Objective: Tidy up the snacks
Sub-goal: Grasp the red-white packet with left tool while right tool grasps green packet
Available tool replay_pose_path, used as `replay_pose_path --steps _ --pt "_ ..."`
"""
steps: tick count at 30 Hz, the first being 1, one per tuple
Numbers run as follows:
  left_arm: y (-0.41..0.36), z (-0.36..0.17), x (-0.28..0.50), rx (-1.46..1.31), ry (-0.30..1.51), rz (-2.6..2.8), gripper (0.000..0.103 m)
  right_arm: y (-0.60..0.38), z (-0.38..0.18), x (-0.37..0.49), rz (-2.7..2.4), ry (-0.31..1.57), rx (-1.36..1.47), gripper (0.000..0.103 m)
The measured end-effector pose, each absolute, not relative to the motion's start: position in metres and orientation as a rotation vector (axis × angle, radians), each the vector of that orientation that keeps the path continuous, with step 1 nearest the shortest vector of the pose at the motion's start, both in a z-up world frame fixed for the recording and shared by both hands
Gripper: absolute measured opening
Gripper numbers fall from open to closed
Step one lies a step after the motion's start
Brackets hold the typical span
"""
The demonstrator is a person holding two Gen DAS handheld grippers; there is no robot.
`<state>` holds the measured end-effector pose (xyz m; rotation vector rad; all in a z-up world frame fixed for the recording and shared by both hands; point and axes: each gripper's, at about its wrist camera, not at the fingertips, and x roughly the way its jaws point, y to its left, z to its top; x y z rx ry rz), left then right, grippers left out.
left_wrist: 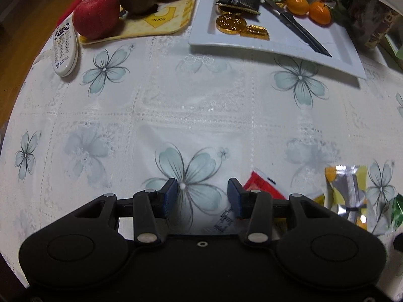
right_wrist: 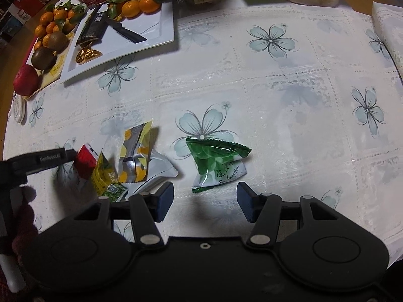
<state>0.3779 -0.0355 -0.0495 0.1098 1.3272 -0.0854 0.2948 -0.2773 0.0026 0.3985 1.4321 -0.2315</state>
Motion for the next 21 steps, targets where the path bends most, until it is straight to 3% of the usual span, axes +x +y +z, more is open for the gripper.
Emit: replay_pose_path --steps 21 --pt "-0.038 -0.02 0.345 -0.025 1.324 -0.245 0.053 -0.279 -0.039 0.32 -0.348 1.484 0.39 0.059"
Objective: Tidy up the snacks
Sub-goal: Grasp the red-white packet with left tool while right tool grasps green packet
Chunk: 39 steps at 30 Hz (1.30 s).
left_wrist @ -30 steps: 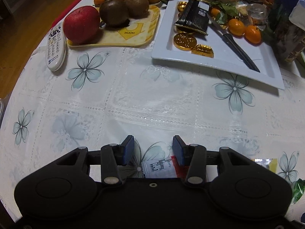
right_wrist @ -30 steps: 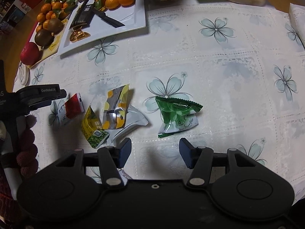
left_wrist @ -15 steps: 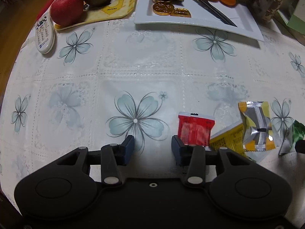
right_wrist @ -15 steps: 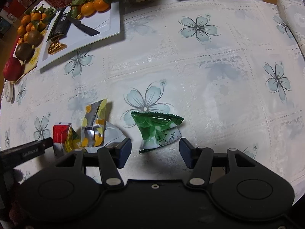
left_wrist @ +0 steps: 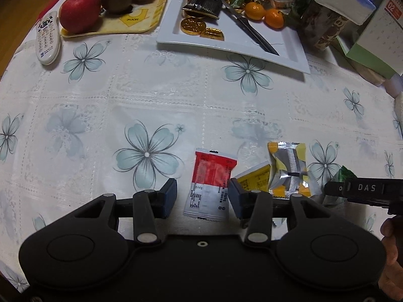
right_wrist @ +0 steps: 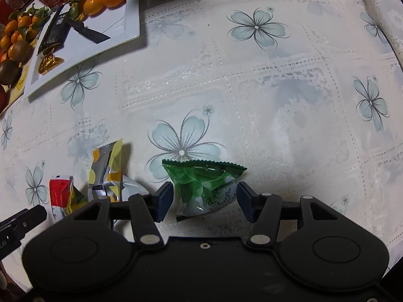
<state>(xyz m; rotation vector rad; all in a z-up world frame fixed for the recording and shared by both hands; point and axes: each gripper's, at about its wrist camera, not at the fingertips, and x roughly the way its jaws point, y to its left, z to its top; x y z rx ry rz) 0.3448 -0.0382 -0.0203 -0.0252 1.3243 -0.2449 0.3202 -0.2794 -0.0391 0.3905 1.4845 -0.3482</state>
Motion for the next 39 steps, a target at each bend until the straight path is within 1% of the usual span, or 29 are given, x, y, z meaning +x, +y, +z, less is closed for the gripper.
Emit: replay_pose_path --steps 6,25,26,27,28,31,36,39 --pt "-0.043 -0.035 0.349 -0.019 1.364 -0.242 0.053 -0.27 -0.04 0.32 -0.329 1.492 0.336 0.059" --pt "-0.056 -0.048 0.358 -0.003 1.345 -0.235 0.053 -0.269 -0.043 0.321 -0.329 1.508 0.323 0.059" --pt "-0.056 -0.048 0.358 0.0 1.343 -0.234 0.052 -0.268 -0.043 0.321 -0.327 1.511 0.318 0.058" --pt "-0.056 -0.048 0.357 0.004 1.34 -0.238 0.045 -0.268 -0.042 0.321 -0.324 1.512 0.315 0.056" --pt "-0.056 -0.048 0.357 0.011 1.34 -0.238 0.044 -0.267 -0.041 0.321 -0.319 1.513 0.315 0.054" --pt "-0.054 -0.047 0.355 -0.001 1.345 -0.233 0.042 -0.267 -0.037 0.32 -0.284 1.512 0.313 0.048" --pt "-0.047 -0.036 0.349 -0.008 1.343 -0.197 0.041 -0.274 -0.025 0.316 -0.258 1.5 0.364 0.044" --pt "-0.043 -0.024 0.34 0.008 1.326 -0.18 0.041 -0.279 -0.015 0.312 -0.248 1.483 0.388 0.043"
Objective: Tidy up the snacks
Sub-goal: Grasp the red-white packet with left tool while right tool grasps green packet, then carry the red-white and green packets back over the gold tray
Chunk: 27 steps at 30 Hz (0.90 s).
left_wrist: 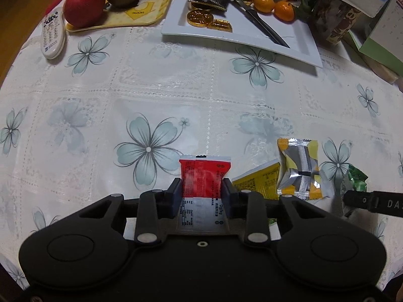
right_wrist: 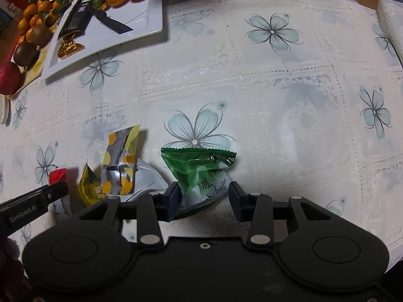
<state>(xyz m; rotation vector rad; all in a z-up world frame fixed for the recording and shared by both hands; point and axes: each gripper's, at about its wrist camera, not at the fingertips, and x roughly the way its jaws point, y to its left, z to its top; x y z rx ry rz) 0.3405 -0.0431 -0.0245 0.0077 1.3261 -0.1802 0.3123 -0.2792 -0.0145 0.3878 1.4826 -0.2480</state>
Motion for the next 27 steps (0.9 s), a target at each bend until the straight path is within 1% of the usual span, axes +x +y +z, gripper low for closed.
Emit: replay_pose_path --steps 1,3,4,7,9,12,14,15,18,21,27 --pt "-0.043 -0.022 0.338 0.017 1.323 -0.177 0.041 -0.282 -0.011 0.311 -0.246 1.477 0.397 0.042" --pt "-0.043 -0.018 0.332 0.039 1.325 -0.177 0.041 -0.284 -0.006 0.308 -0.237 1.48 0.408 0.028" --pt "-0.043 -0.016 0.329 0.035 1.325 -0.178 0.041 -0.286 -0.004 0.306 -0.231 1.478 0.416 0.025" --pt "-0.041 -0.009 0.321 0.012 1.338 -0.196 0.041 -0.289 0.001 0.3 -0.236 1.469 0.413 0.021" --pt "-0.041 -0.004 0.315 0.0 1.326 -0.189 0.041 -0.29 0.002 0.297 -0.232 1.465 0.416 0.021" --pt "-0.045 0.003 0.305 0.011 1.303 -0.199 0.041 -0.29 0.002 0.296 -0.237 1.456 0.405 0.024" --pt "-0.049 0.004 0.298 0.032 1.3 -0.202 0.041 -0.288 0.0 0.297 -0.25 1.46 0.392 0.038" --pt "-0.05 0.003 0.296 0.039 1.304 -0.206 0.041 -0.288 -0.002 0.297 -0.259 1.455 0.389 0.048" --pt "-0.053 0.003 0.292 0.03 1.328 -0.244 0.041 -0.284 -0.008 0.303 -0.26 1.463 0.359 0.049" --pt "-0.054 0.003 0.292 0.029 1.329 -0.252 0.041 -0.283 -0.016 0.308 -0.259 1.481 0.371 0.053" --pt "-0.052 0.001 0.294 0.01 1.35 -0.249 0.041 -0.274 -0.032 0.317 -0.285 1.5 0.336 0.053"
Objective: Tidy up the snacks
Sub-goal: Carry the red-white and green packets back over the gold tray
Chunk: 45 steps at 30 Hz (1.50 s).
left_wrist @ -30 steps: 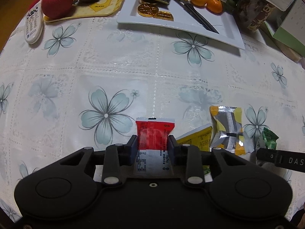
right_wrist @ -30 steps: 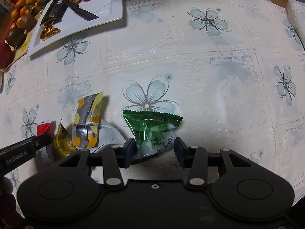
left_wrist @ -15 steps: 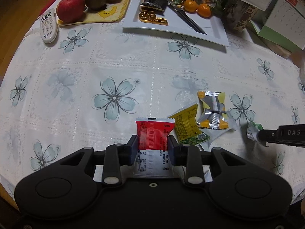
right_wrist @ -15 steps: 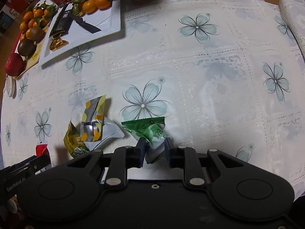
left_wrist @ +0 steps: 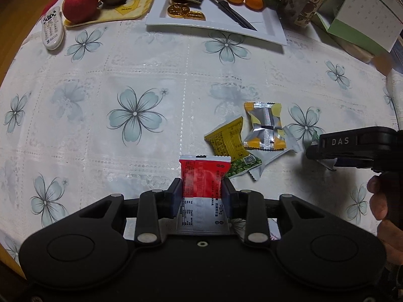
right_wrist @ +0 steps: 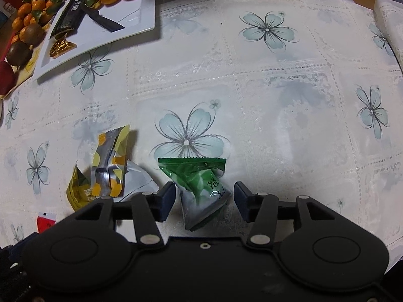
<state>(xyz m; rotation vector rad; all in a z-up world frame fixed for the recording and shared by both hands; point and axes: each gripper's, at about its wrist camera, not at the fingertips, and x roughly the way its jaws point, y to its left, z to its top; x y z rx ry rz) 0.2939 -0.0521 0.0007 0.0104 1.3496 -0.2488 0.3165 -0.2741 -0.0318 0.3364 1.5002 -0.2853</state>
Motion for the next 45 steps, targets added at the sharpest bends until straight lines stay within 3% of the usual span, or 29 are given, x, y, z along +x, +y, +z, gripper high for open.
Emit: replay_pose_path --steps 9,11,12,16,31,45 --pt "-0.053 0.001 0.292 0.017 1.353 -0.25 0.041 -0.274 -0.041 0.319 -0.309 1.498 0.308 0.053" --pt "-0.054 0.0 0.292 0.023 1.353 -0.249 0.041 -0.275 -0.042 0.319 -0.311 1.495 0.305 0.049" --pt "-0.054 0.0 0.292 0.024 1.354 -0.249 0.041 -0.275 -0.041 0.318 -0.304 1.493 0.296 0.041" --pt "-0.054 -0.001 0.292 0.025 1.357 -0.245 0.041 -0.272 -0.036 0.318 -0.297 1.473 0.257 0.039" --pt "-0.05 0.001 0.29 0.056 1.345 -0.222 0.041 -0.268 0.001 0.298 -0.233 1.429 0.3 0.039" --pt "-0.034 0.021 0.195 0.01 1.297 -0.208 0.041 -0.262 0.062 0.175 -0.199 1.356 0.395 0.039"
